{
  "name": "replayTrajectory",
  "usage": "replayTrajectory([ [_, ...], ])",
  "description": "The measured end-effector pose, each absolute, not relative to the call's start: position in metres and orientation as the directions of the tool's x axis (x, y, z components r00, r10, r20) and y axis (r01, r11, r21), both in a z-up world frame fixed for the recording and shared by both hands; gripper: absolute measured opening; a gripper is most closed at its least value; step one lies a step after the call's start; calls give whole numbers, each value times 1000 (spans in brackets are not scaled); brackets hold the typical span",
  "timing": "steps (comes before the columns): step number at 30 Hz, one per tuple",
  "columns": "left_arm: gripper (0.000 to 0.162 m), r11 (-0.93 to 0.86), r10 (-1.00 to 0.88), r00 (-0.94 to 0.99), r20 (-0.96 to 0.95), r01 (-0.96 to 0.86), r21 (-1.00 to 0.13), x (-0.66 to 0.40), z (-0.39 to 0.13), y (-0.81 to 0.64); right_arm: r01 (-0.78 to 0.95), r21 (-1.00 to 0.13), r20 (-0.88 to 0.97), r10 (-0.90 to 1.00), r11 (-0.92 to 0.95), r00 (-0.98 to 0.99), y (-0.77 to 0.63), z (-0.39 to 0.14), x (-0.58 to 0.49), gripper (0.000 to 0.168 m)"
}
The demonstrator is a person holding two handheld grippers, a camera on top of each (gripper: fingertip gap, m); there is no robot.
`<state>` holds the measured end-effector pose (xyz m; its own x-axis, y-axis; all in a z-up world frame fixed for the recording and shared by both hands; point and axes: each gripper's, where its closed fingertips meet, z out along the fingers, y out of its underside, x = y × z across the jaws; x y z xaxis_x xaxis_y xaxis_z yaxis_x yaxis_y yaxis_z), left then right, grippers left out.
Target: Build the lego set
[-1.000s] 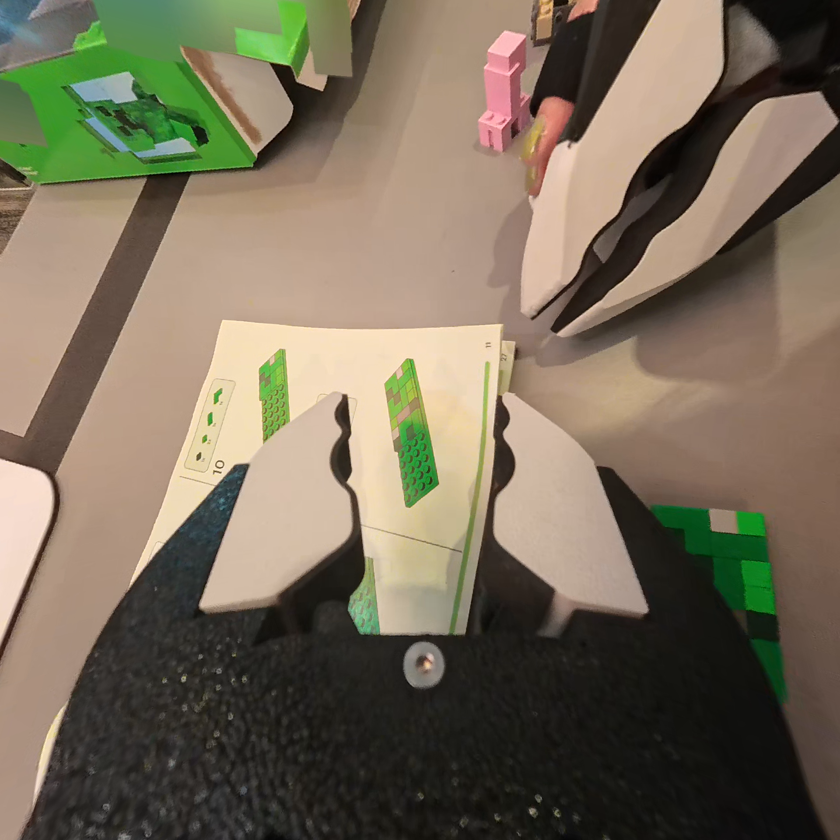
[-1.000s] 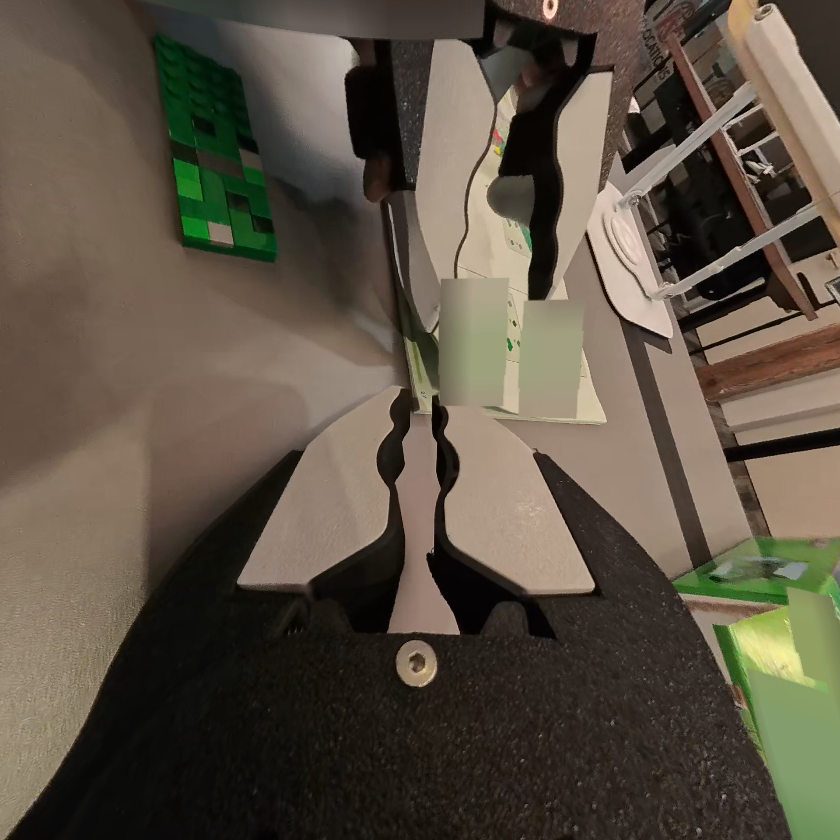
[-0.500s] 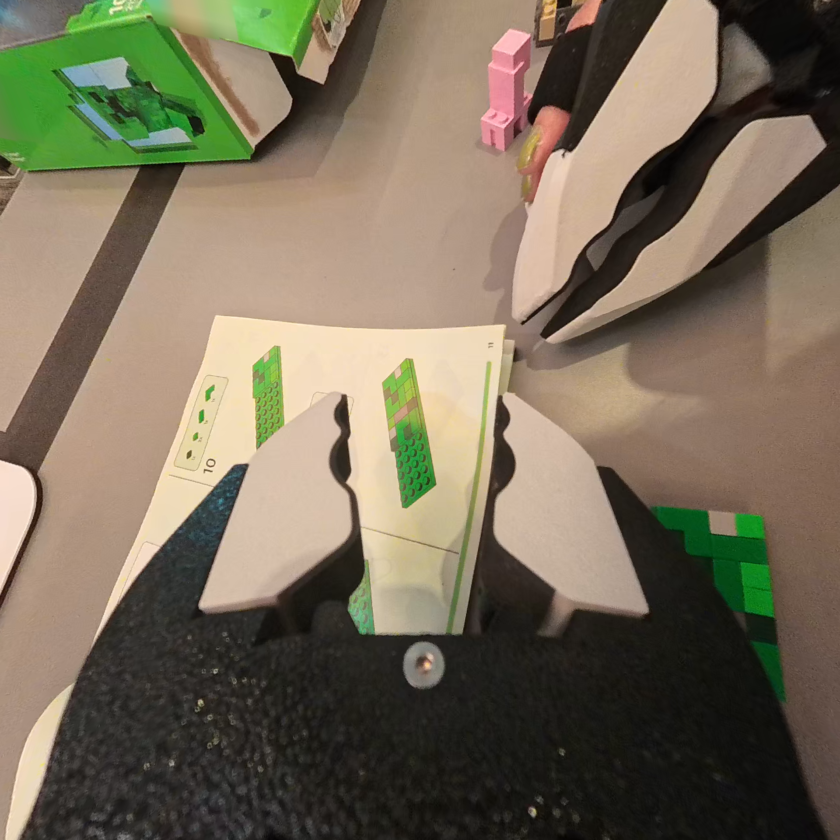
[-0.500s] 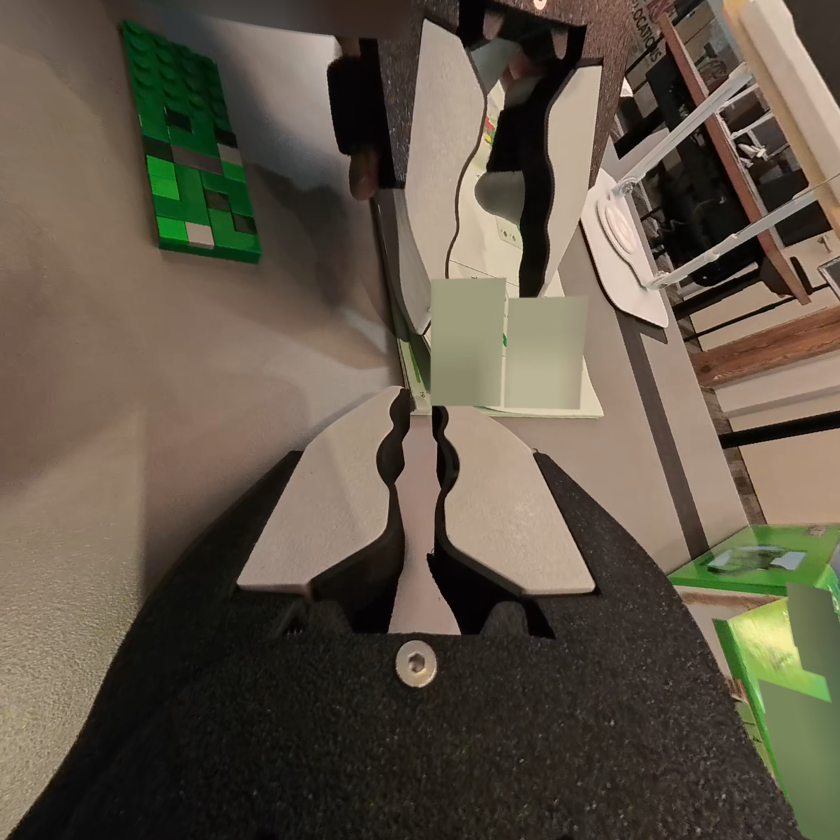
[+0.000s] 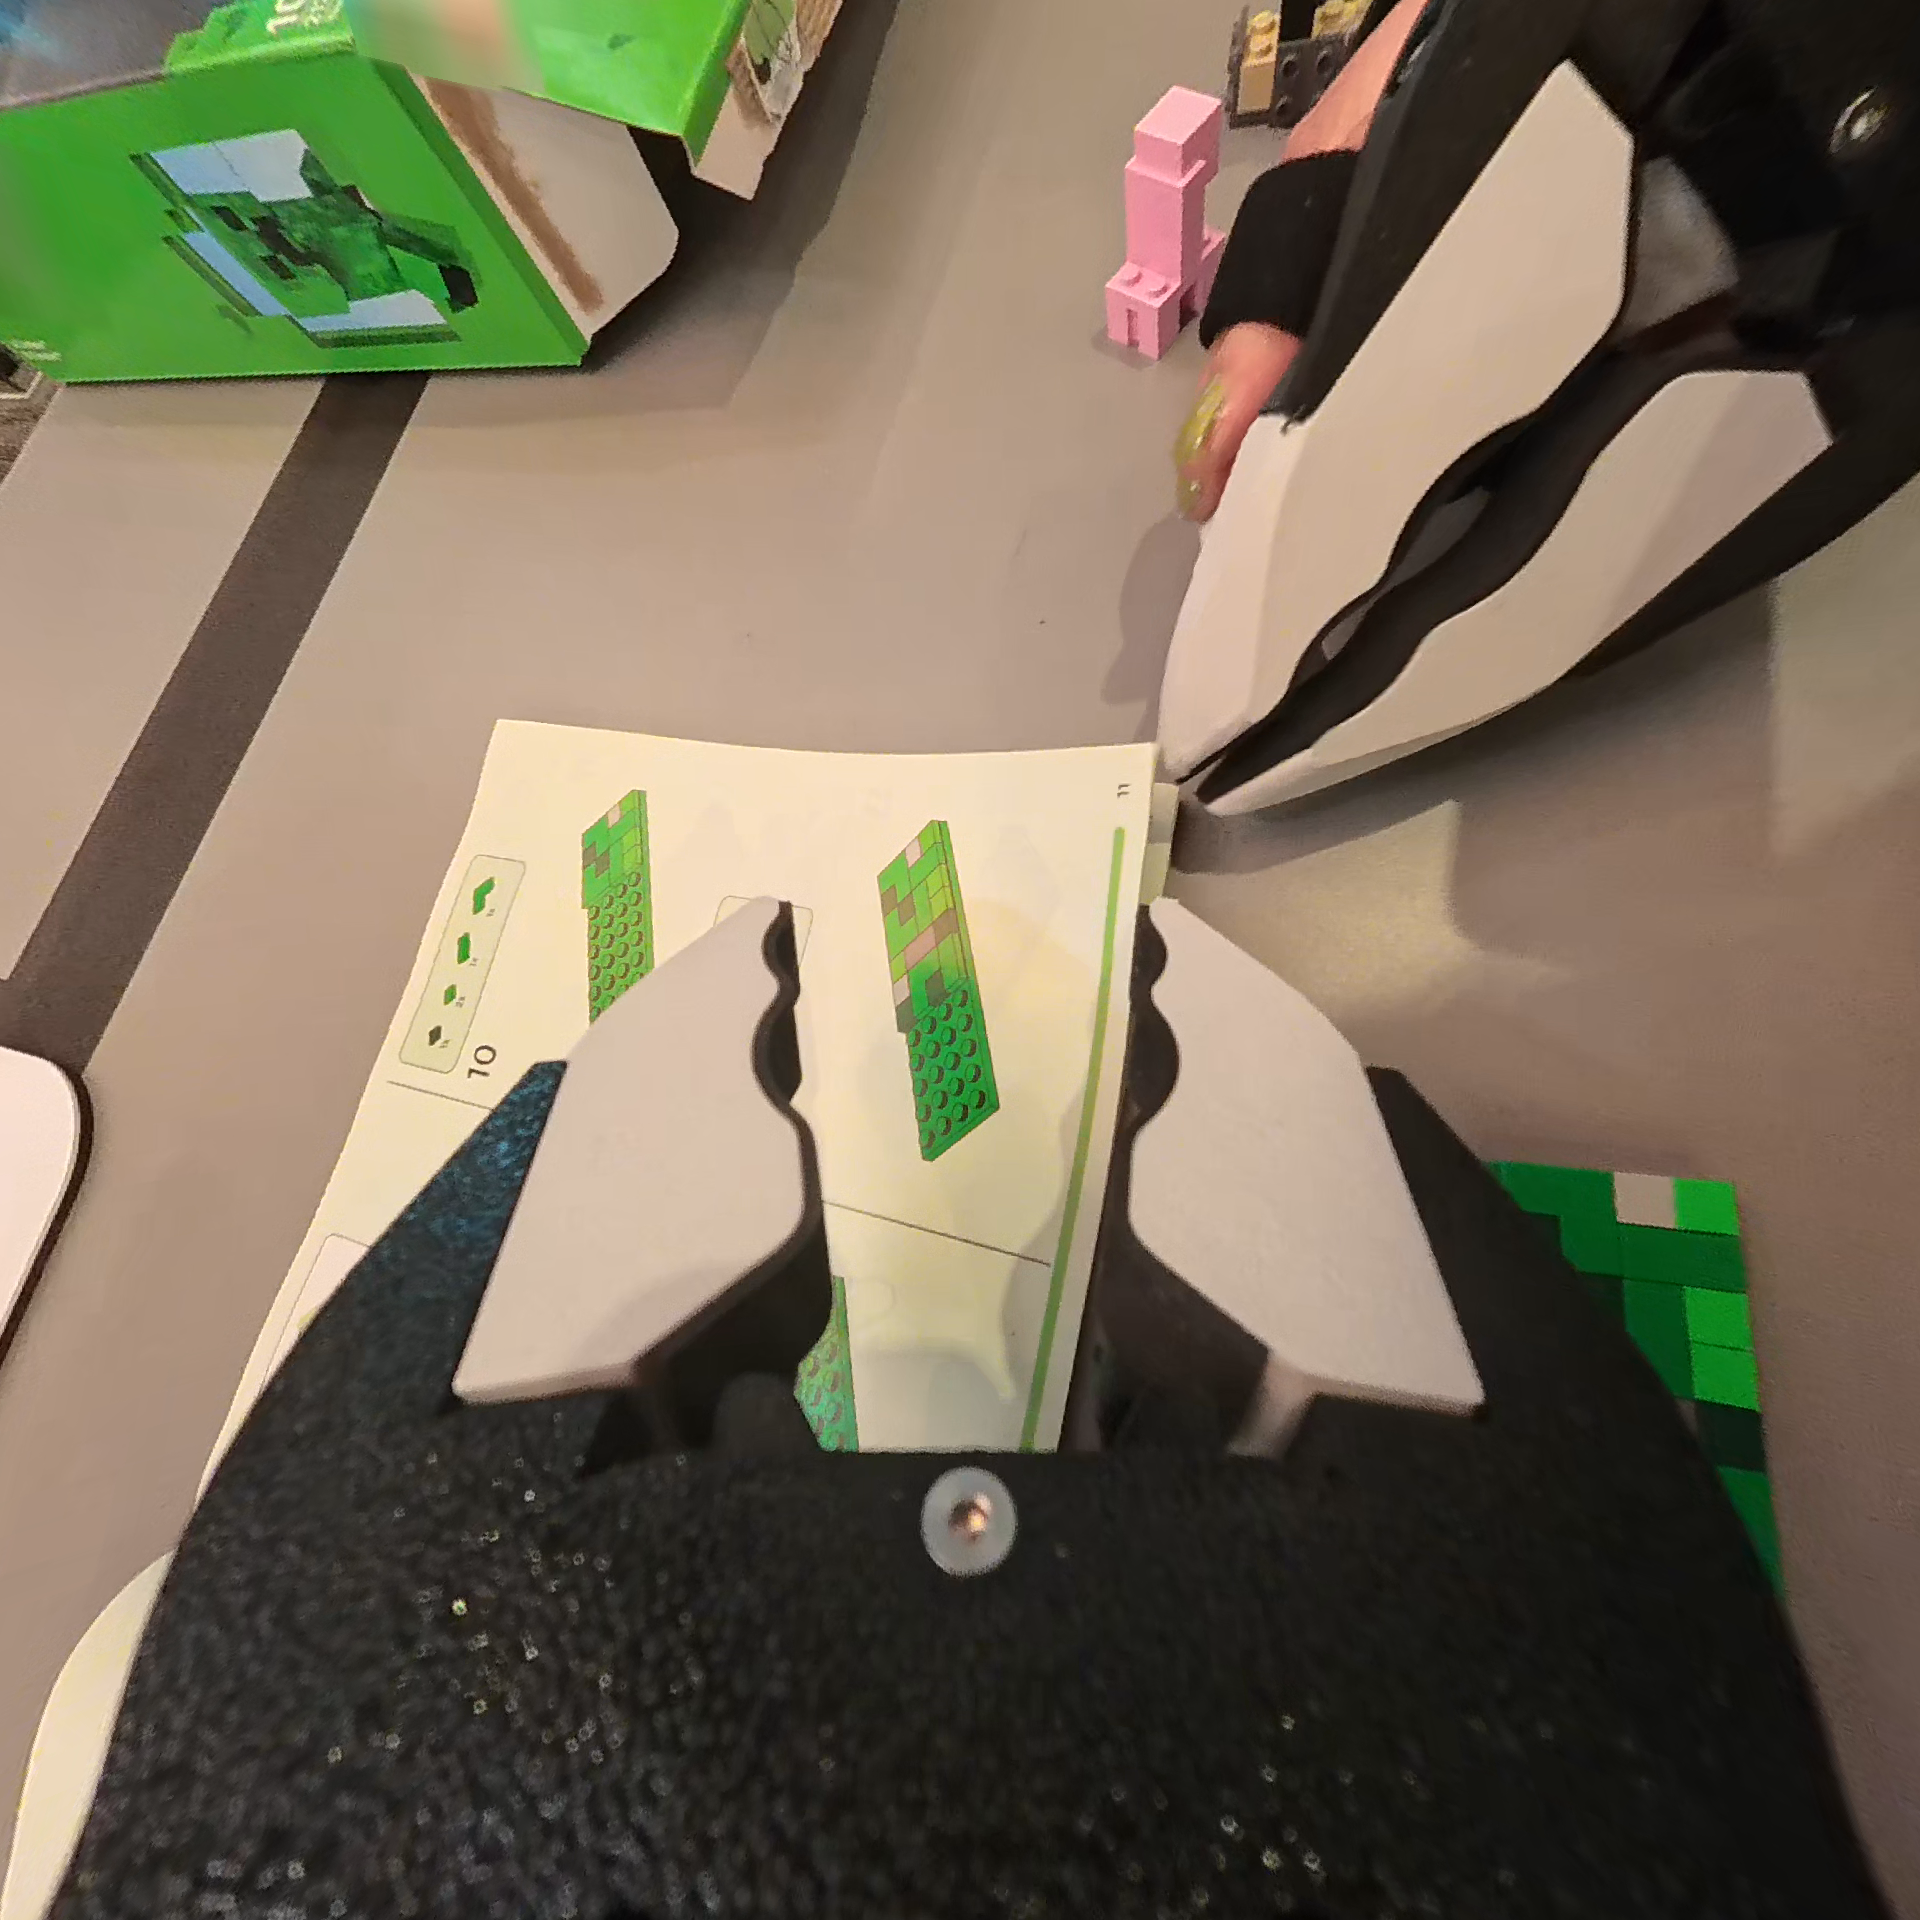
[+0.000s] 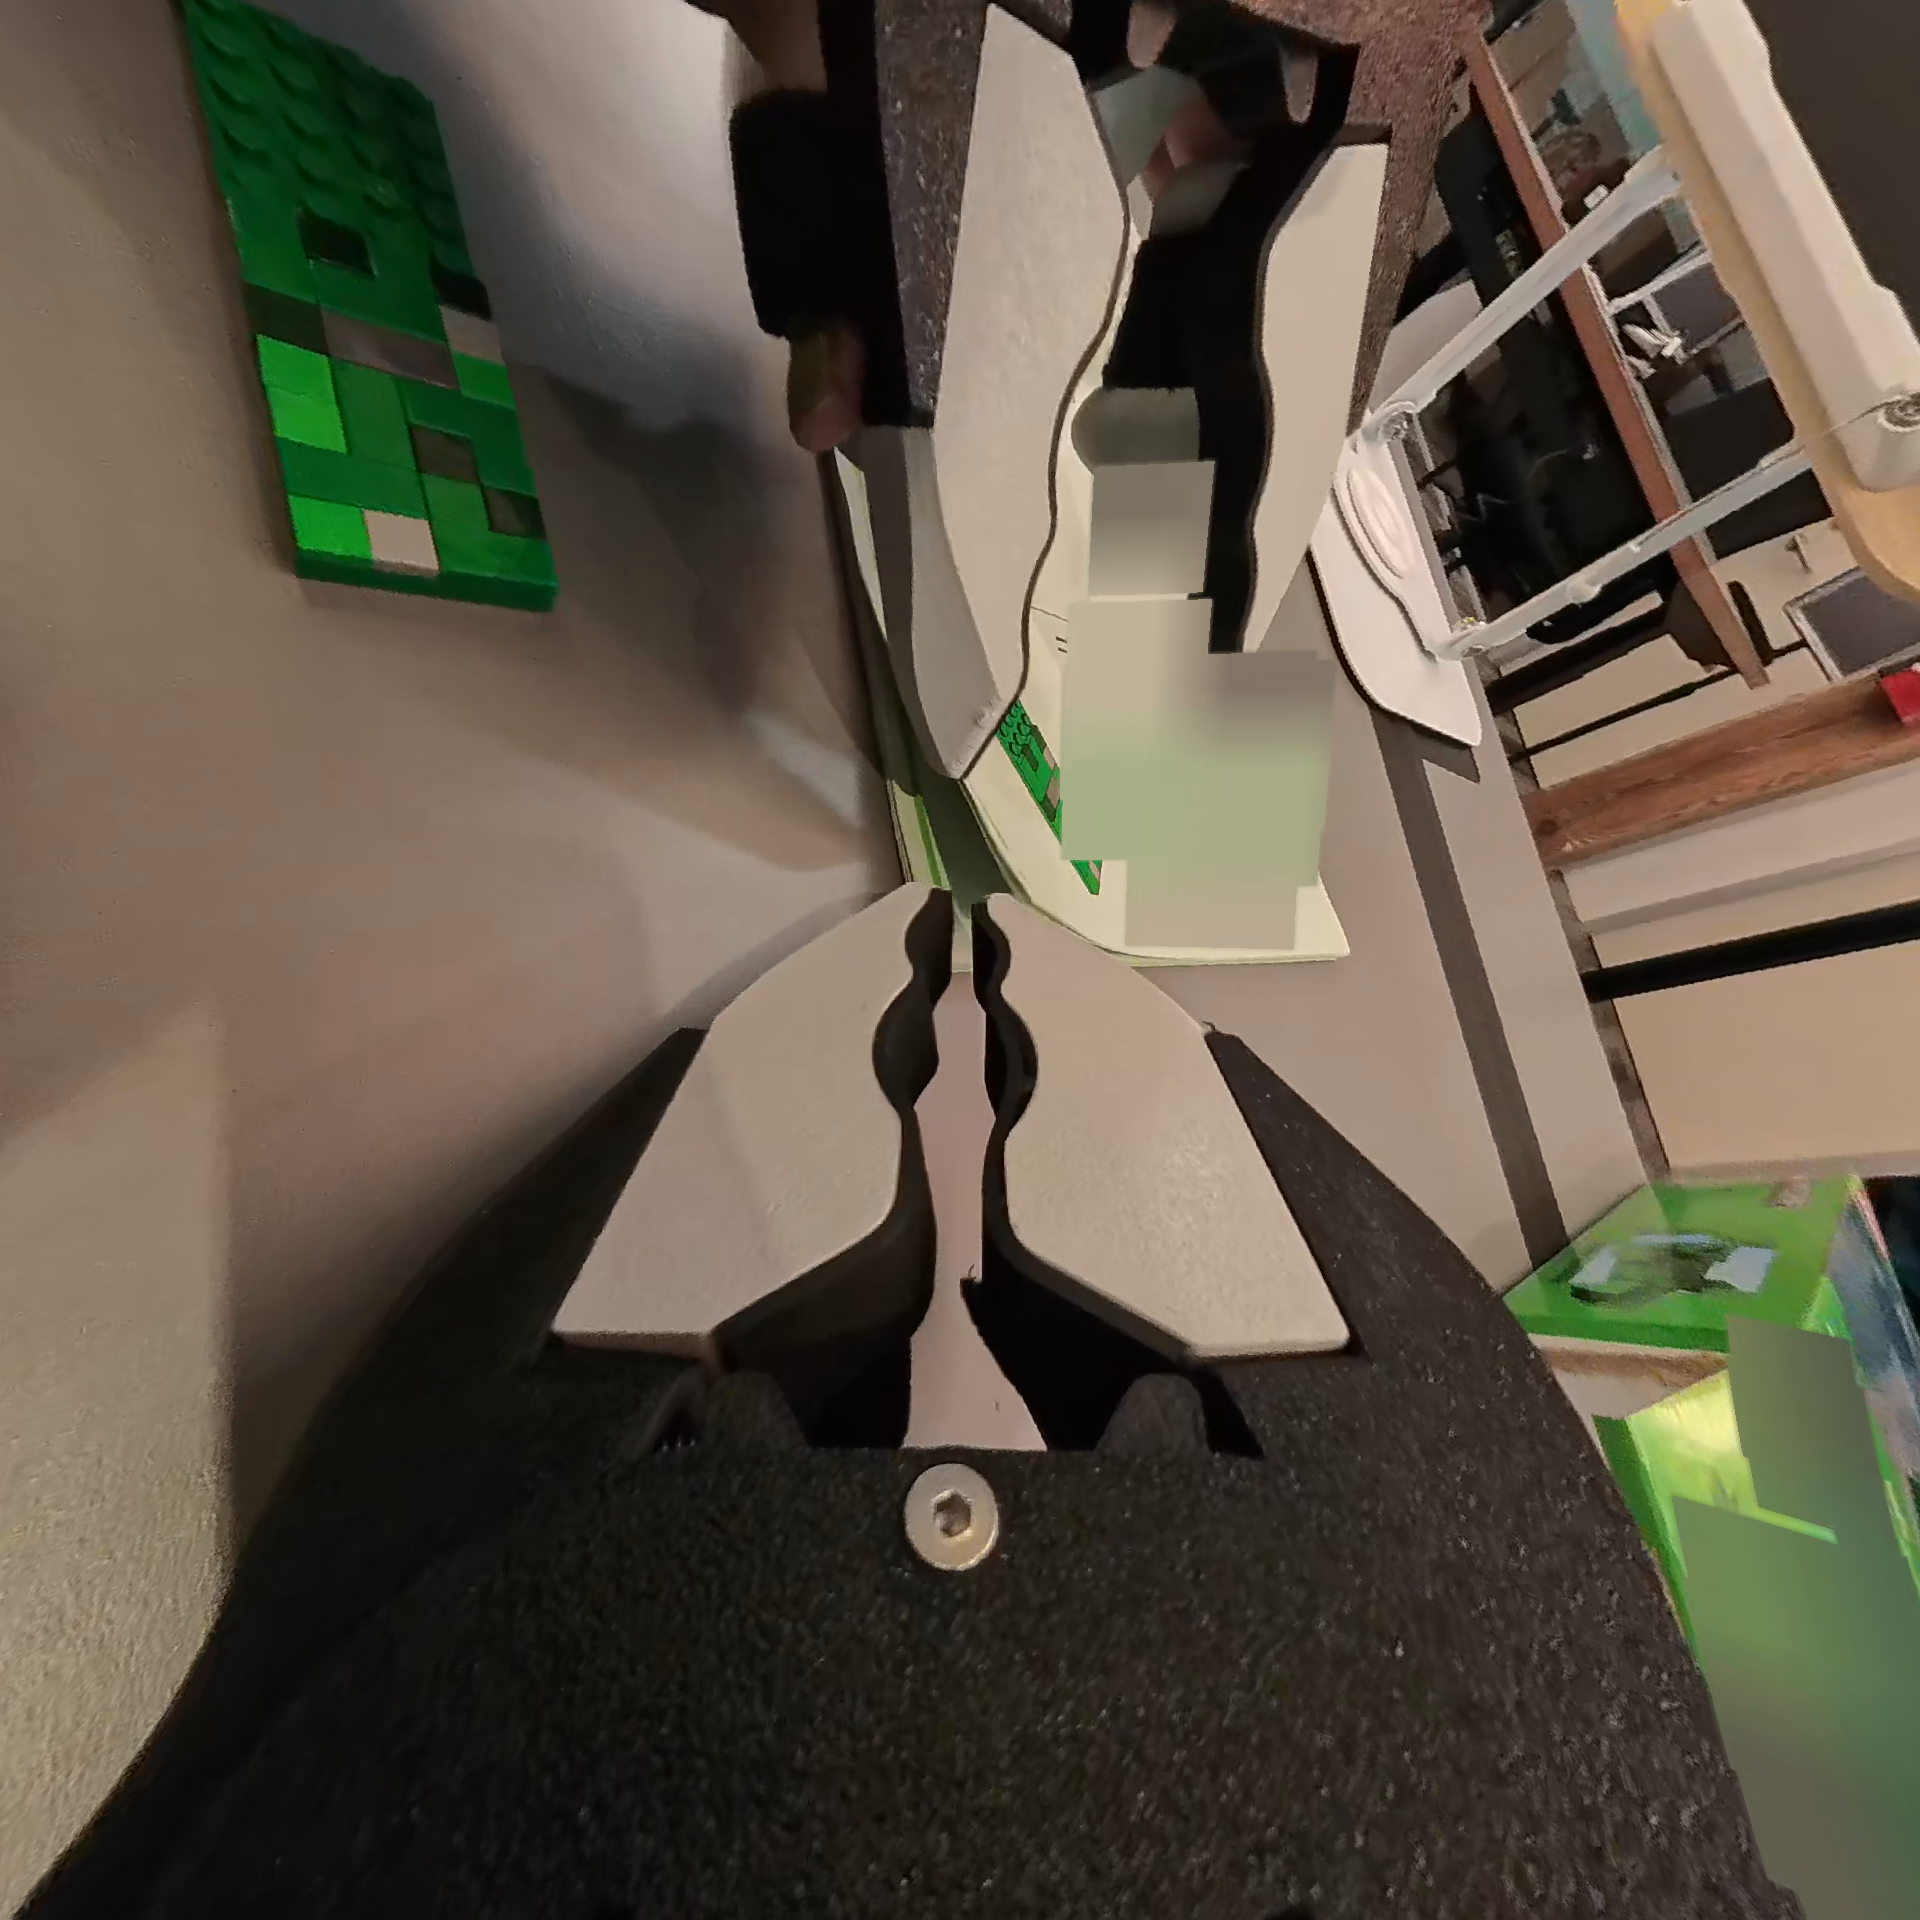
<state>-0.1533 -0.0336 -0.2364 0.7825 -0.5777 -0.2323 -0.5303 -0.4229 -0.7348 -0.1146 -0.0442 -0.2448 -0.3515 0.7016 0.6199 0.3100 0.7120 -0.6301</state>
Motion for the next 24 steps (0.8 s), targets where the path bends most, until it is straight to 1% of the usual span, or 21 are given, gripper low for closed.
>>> replayTrajectory([
  [9, 61, -420, -575, 787, -223, -518, -745, -153, -235, -33, 321, -619, 633, 697, 717, -336, -43, -245, -116, 0],
  [14, 61, -413, -573, 795, -198, -489, -768, -152, -232, -32, 320, -616, 638, 694, 720, -333, -42, -245, -116, 0],
  [24, 63, -407, -572, 797, -194, -482, -776, -146, -235, -29, 321, -613, 643, 692, 722, -329, -42, -245, -116, 0],
])
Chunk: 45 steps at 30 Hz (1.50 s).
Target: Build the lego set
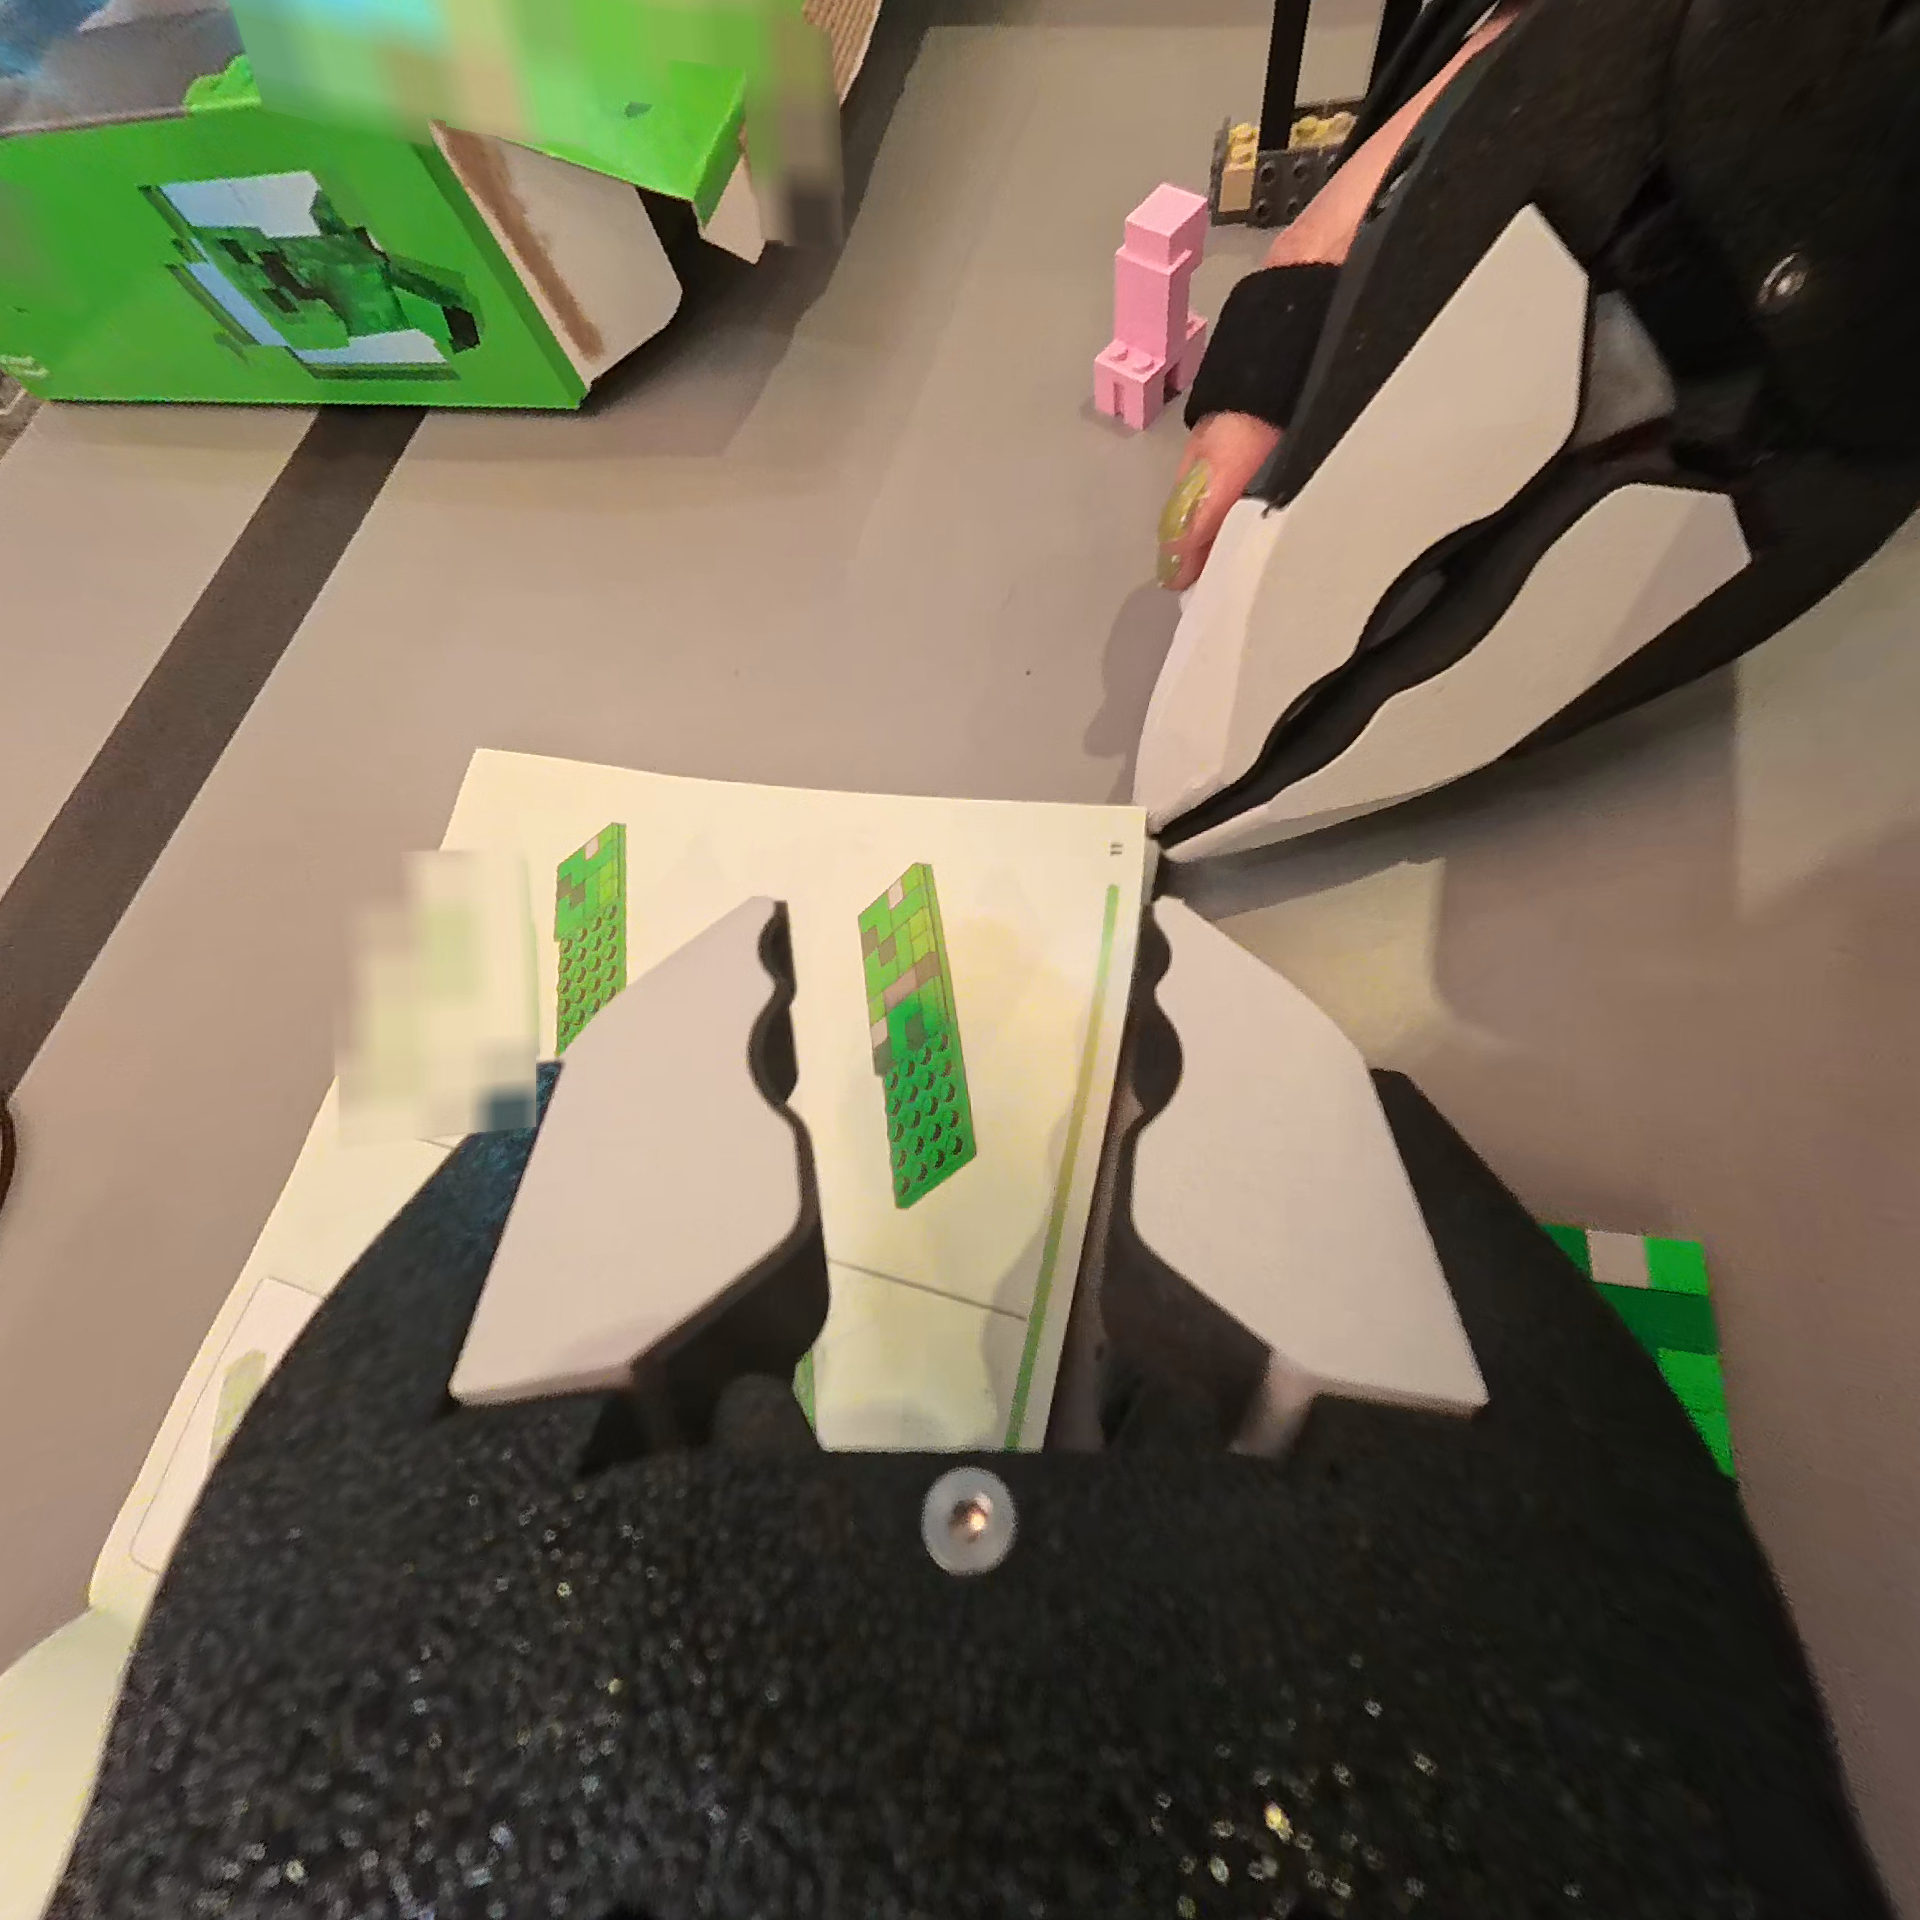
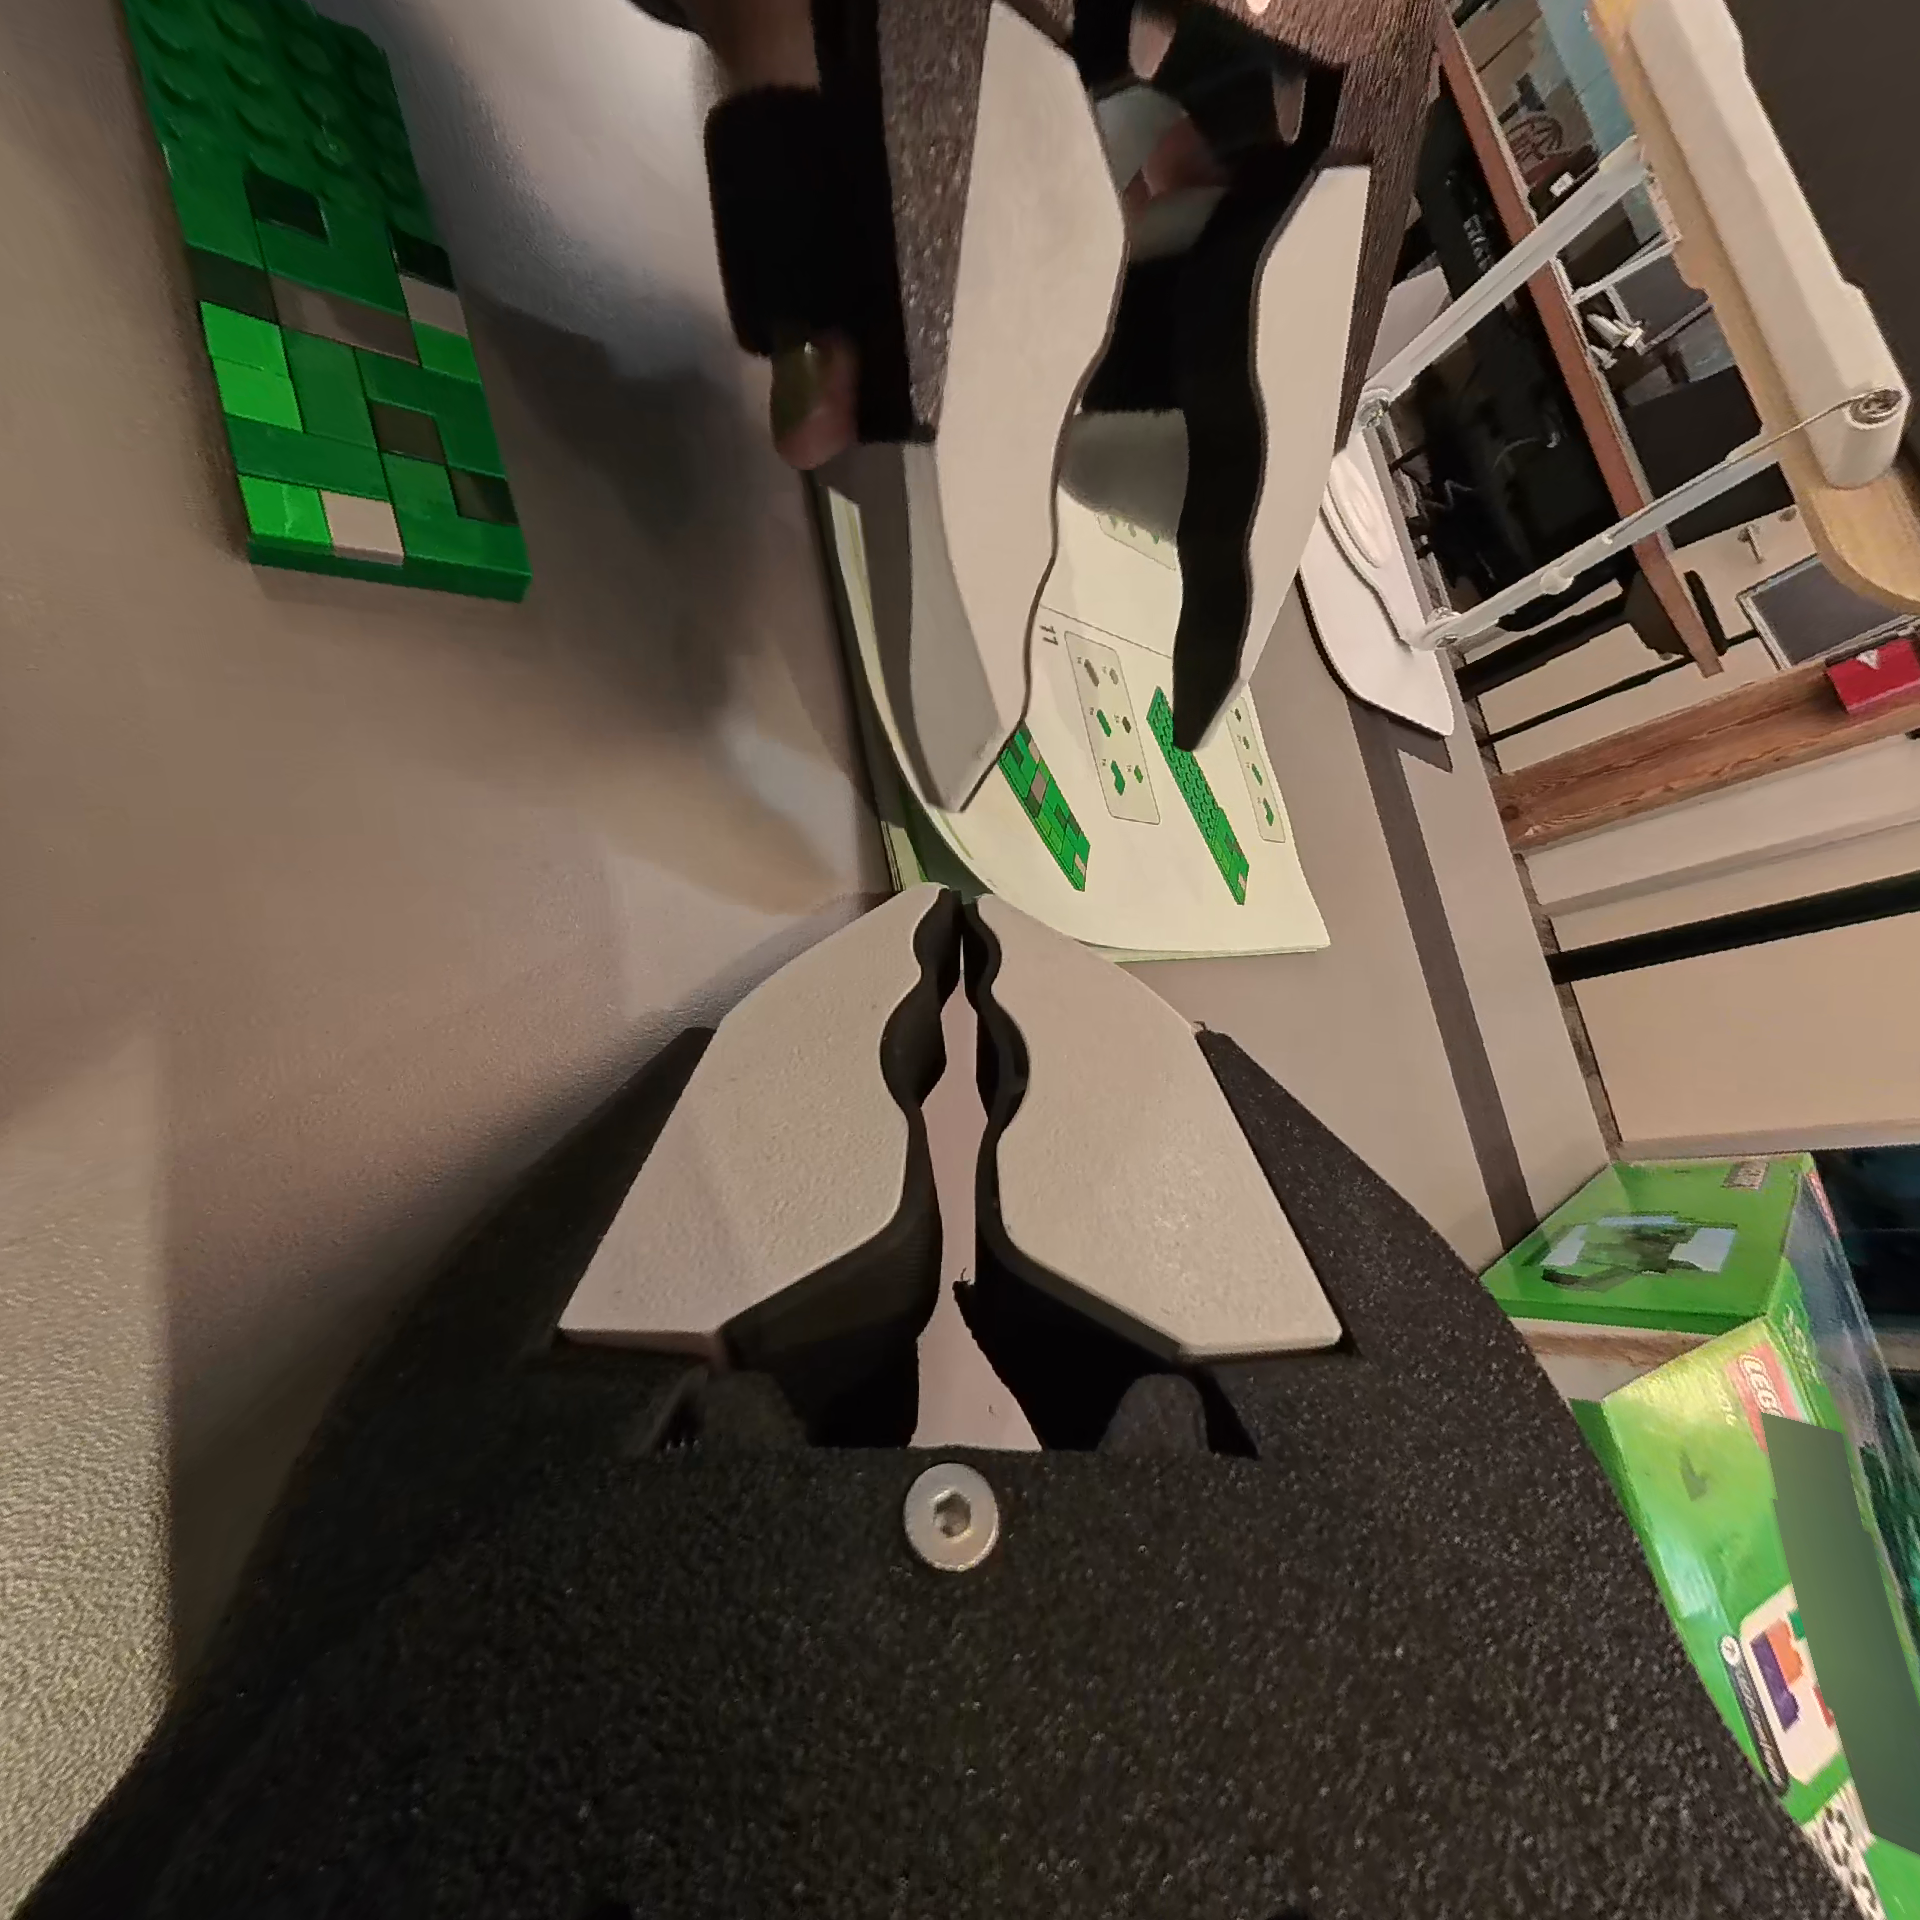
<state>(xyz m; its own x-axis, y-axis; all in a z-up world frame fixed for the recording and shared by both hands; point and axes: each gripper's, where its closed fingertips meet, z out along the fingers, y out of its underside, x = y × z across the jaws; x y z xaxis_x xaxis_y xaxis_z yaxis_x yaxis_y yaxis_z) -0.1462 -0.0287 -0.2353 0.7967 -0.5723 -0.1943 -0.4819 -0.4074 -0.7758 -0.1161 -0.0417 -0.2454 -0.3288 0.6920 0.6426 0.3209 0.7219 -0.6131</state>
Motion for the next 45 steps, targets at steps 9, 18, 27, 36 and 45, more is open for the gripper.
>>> replayTrajectory([
  [9, 62, -404, -547, 811, -206, -471, -784, -148, -240, -23, 319, -610, 647, 688, 725, -327, -42, -245, -116, 0],
  [18, 51, -404, -535, 821, -197, -454, -795, -150, -239, -22, 317, -607, 652, 685, 728, -324, -41, -245, -117, 0],
  [27, 45, -387, -527, 808, -265, -505, -771, -149, -243, -20, 353, -593, 681, 684, 724, -261, -28, -243, -117, 5],
  [36, 42, -393, -467, 841, -275, -476, -787, -161, -238, -16, 366, -593, 681, 689, 718, -249, -26, -243, -119, 4],
  [45, 42, -402, -462, 846, -265, -467, -787, -163, -239, -16, 422, -555, 693, 679, 717, -243, -17, -248, -134, 0],
])
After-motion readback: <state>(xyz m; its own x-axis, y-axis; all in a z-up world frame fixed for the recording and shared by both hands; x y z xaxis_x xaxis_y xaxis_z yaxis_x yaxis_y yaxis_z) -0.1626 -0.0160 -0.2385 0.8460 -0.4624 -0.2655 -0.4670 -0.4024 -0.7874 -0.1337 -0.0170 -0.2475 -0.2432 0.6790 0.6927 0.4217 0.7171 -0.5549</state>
